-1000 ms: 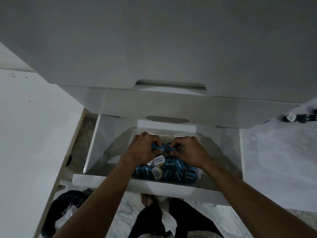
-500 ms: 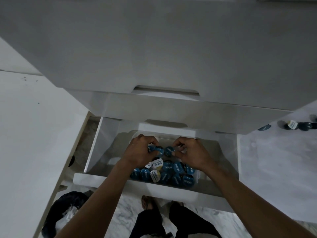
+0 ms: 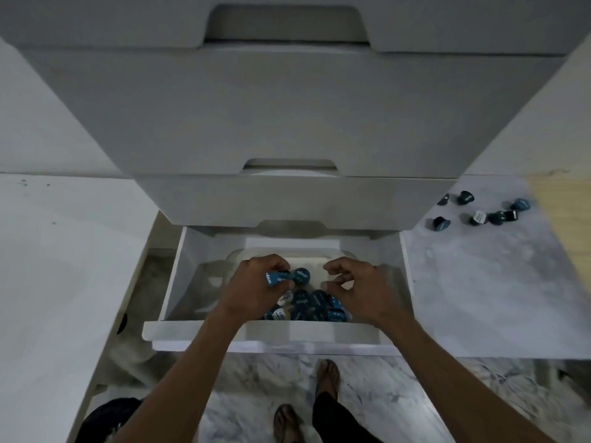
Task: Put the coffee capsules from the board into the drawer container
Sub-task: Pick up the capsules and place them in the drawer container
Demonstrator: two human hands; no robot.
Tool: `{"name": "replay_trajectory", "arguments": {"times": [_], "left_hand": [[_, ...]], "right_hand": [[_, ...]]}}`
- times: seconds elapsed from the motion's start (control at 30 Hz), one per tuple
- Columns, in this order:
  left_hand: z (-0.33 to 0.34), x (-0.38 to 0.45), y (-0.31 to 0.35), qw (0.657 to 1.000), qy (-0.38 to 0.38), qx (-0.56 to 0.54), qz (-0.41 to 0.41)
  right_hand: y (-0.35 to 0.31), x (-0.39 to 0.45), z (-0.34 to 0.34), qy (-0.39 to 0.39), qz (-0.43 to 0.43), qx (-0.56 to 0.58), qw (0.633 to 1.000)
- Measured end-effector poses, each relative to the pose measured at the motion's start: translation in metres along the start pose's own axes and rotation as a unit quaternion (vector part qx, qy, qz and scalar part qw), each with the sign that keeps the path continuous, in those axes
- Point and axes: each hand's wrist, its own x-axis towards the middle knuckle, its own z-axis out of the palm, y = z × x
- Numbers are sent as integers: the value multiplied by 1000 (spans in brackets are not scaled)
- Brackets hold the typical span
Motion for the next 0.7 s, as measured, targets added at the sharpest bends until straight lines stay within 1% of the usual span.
{"name": "replay_trajectory", "arguments": {"times": [0.17, 0.37, 0.53, 0.6, 0.7], "left_hand": [[20, -5, 38, 998, -9, -23, 57], [61, 8, 111, 989, -41, -63, 127], [115, 32, 176, 984, -75, -66, 147], [139, 46, 198, 984, -85, -63, 143], [179, 72, 227, 988, -78, -57, 122]], "right_hand": [[-4, -41, -29, 69, 7, 32, 997], [17, -81, -101, 160, 34, 34, 986], [64, -97, -172, 199, 62, 13, 978], [90, -96, -201, 207, 73, 17, 975], [131, -84, -245, 205, 80, 18, 975]]}}
